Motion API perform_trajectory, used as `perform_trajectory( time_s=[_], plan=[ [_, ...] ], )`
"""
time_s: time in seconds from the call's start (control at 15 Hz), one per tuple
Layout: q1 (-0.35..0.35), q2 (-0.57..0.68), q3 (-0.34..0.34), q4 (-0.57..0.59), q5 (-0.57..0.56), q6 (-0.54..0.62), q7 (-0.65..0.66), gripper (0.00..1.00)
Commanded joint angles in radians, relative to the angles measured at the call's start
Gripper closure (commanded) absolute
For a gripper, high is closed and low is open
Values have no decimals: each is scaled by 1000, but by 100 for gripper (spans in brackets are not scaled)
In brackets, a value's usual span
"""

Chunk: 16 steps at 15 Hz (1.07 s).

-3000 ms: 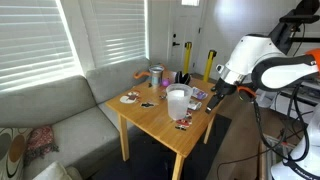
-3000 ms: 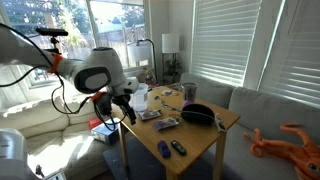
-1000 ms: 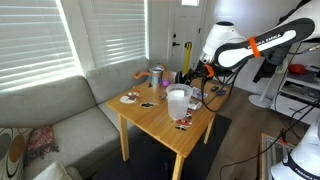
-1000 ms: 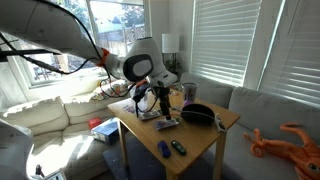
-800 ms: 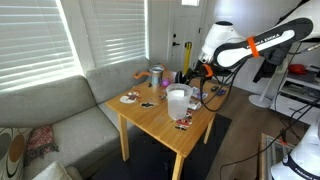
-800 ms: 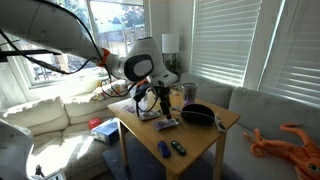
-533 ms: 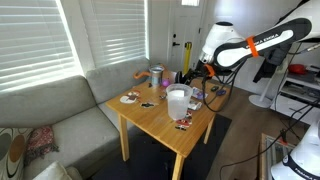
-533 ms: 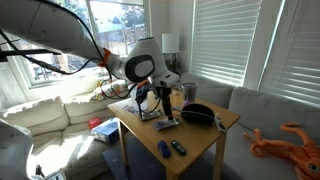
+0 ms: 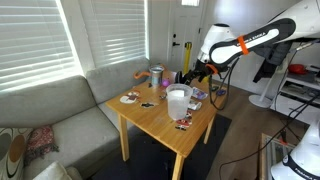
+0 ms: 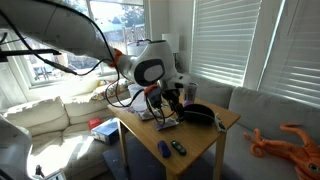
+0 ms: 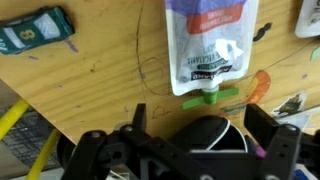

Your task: Place the two packets on the table upright

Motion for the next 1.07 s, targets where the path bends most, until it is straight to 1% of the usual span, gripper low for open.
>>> perform_trajectory(
  time_s=[0.0, 0.07, 0.13, 0.2, 0.33, 0.6, 0.67, 0.87, 0.93, 1.0],
  plan=[
    [25, 75, -29, 77, 87, -67, -45, 0],
    [20, 90, -34, 93, 91, -84, -14, 0],
    [23, 101, -39, 106, 134, -101, -38, 0],
    [23, 112, -42, 111, 151, -84, -56, 0],
    [25, 131, -43, 126, 154, -68, -96, 0],
    [27, 161, -42, 165, 200, -83, -204, 1],
    [27, 167, -42, 171, 206, -83, -223, 4],
    [27, 188, -41, 192, 202, -107, -262, 29],
    [27, 193, -40, 196, 201, -116, -274, 32],
    [27, 198, -40, 199, 196, -129, -278, 33]
  ],
)
